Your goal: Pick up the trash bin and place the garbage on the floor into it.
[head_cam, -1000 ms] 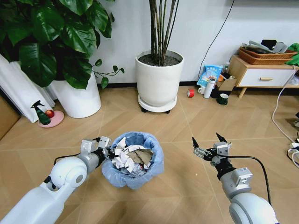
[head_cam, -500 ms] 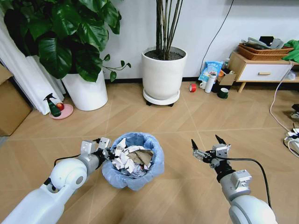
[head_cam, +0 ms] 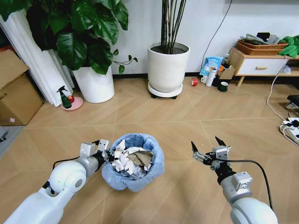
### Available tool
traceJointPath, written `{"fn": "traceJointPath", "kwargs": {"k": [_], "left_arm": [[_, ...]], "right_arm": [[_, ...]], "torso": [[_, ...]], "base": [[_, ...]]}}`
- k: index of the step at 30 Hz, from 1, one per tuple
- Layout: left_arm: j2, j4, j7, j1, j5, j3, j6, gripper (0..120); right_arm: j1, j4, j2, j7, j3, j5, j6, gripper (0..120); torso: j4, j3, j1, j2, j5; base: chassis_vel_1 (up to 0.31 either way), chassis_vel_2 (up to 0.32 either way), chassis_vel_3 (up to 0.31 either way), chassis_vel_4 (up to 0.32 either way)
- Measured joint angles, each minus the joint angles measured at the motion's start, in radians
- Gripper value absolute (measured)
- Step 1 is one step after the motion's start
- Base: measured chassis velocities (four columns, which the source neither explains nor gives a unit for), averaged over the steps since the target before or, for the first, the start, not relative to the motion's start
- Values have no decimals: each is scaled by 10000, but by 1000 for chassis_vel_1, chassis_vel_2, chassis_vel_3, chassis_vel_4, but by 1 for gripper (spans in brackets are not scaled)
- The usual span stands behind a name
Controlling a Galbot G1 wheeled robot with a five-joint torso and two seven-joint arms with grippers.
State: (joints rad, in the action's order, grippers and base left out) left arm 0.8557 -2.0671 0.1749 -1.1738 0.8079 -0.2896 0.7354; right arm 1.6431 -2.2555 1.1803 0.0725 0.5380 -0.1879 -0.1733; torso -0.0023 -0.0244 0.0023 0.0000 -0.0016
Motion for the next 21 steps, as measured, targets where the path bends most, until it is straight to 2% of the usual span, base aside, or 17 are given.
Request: {"fn": "traceJointPath", "kwargs": {"k": [19,21], "left_arm": [[121,72,-60,15,-27,-24,0,0],[142,73,-63,-1,-43,-24,0,0]], "right_arm": [[53,101,12,1,-25,-27,-17,100],[67,101,35,1,-26,-22,-17,100]], "torso": [[-3,-1,1,0,-6],[-3,0,0,0,3]], "base": [[271,-78,-275,86],[335,-122,-309,105]]}}
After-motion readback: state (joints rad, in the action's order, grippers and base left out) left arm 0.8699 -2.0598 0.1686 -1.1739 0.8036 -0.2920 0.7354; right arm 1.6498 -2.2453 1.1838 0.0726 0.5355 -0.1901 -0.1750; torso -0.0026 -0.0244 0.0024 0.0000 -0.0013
